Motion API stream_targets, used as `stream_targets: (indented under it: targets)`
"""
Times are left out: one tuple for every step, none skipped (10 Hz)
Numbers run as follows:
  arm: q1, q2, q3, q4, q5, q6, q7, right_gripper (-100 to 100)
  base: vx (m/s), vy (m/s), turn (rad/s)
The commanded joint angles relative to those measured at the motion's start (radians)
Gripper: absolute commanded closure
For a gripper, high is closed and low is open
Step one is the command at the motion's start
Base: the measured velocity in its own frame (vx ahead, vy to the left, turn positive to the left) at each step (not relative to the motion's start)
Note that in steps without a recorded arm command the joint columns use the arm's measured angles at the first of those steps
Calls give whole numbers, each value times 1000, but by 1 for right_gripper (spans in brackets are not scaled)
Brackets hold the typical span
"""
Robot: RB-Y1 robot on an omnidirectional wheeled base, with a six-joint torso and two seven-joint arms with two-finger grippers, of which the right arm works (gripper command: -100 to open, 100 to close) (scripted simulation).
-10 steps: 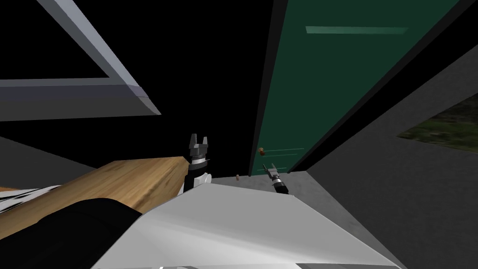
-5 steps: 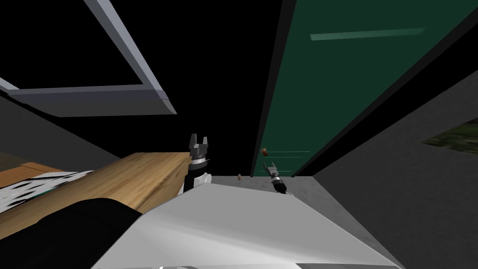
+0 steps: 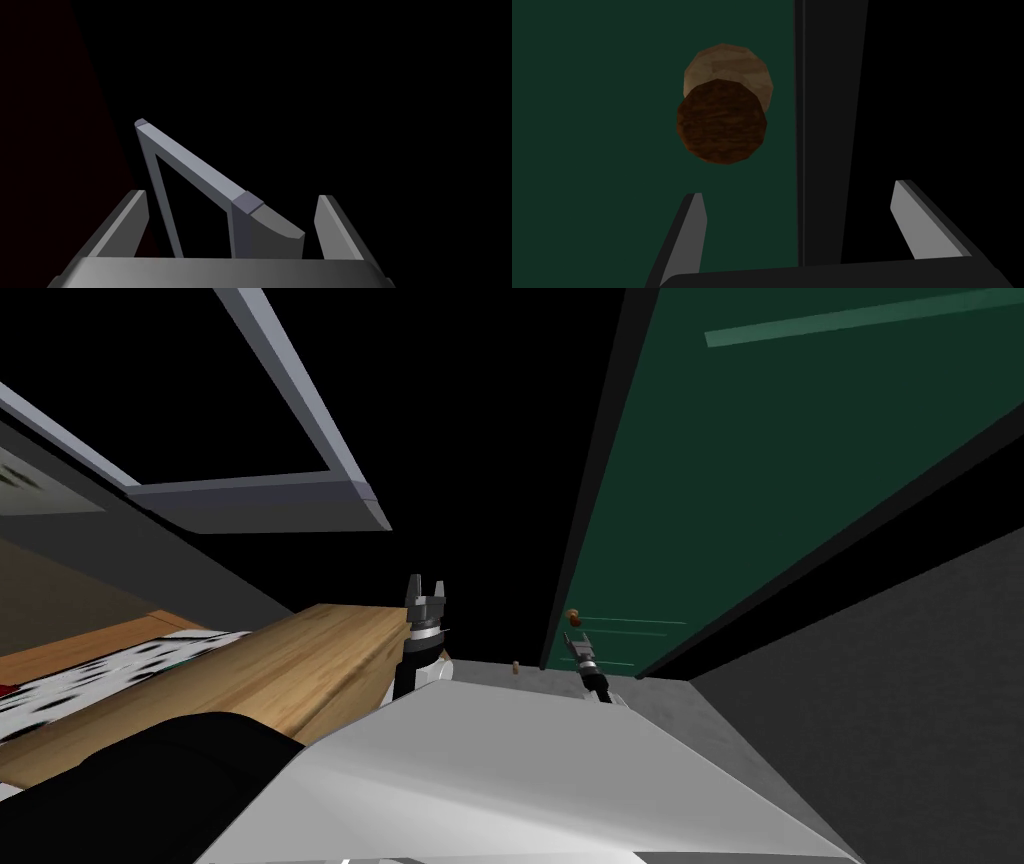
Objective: Pull the door open
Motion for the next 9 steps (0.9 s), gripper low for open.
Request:
stream_targets:
  targets:
    - [-25, -1, 4, 31, -42, 7, 36, -100, 37, -49, 111]
    - [-40, -1, 6, 49, -67, 11, 57, -100, 46, -57, 127]
    - [-53, 0, 9, 66, -89, 15, 76, -100, 52, -59, 117]
    - [-66, 0, 10, 82, -111, 18, 94, -100, 49, -64, 100]
    - [-78, 1, 12, 96, -130, 21, 110, -100, 60, -92, 67]
    - [-88, 1, 14, 108, -146, 23, 123, -100, 69, -99, 57]
    - [-103, 2, 16, 127, -171, 27, 144, -100, 73, -86, 55]
    - [-110, 3, 17, 136, -183, 29, 155, -100, 82, -103, 36]
    - [-94, 15, 22, 148, -171, 24, 145, -100, 4, -29, 19]
